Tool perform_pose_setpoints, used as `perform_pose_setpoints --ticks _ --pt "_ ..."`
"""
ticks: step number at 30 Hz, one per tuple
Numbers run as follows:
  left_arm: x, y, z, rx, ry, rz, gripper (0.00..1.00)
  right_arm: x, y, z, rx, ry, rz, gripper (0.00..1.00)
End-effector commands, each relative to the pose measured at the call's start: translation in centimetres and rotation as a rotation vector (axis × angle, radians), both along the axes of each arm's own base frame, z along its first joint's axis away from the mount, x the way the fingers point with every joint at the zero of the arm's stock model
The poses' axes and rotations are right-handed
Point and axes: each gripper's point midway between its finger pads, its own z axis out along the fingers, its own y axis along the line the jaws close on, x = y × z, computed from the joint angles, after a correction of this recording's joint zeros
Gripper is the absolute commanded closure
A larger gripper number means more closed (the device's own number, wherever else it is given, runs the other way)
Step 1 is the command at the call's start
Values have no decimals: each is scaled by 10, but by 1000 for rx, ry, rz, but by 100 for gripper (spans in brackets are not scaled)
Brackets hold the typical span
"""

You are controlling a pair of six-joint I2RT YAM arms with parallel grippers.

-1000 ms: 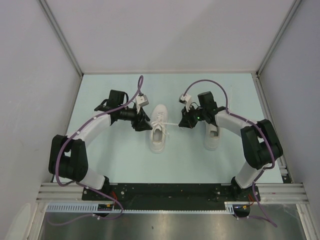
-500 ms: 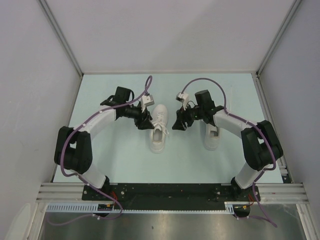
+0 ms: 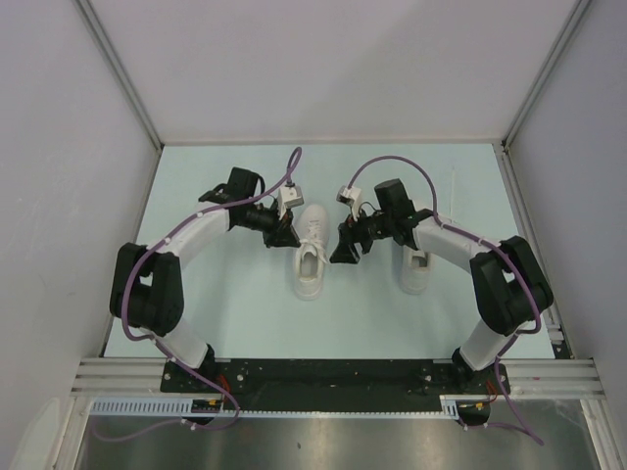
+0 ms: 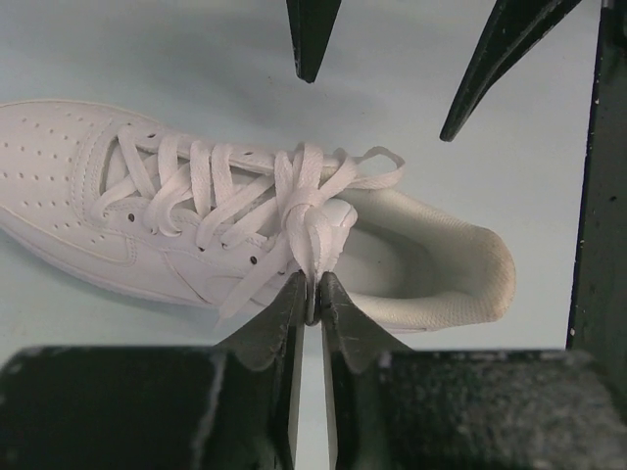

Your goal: Tie the shoes

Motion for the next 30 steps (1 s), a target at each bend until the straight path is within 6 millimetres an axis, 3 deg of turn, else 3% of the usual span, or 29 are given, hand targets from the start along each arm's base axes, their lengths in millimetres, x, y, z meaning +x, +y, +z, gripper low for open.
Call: perform_pose_setpoints --ticks 1,5,9,12,19,27,30 --pt "6 -8 26 -46 -86 -43 86 -2 16 19 58 -26 53 20" --pt "7 -8 28 -48 -87 -39 94 -5 27 16 82 -18 81 21" --pt "7 -9 28 -50 -91 -40 95 0 34 8 84 -5 80 20" --pt "7 -9 28 -50 -92 -35 95 8 39 12 103 -49 74 22" --pt "7 -10 30 -56 -92 -33 95 14 43 20 116 -108 67 37" --pt "7 -10 29 -59 -87 -33 95 17 47 19 88 -185 69 47" --pt "7 -9 28 -56 -86 -31 95 15 48 15 54 -219 73 57"
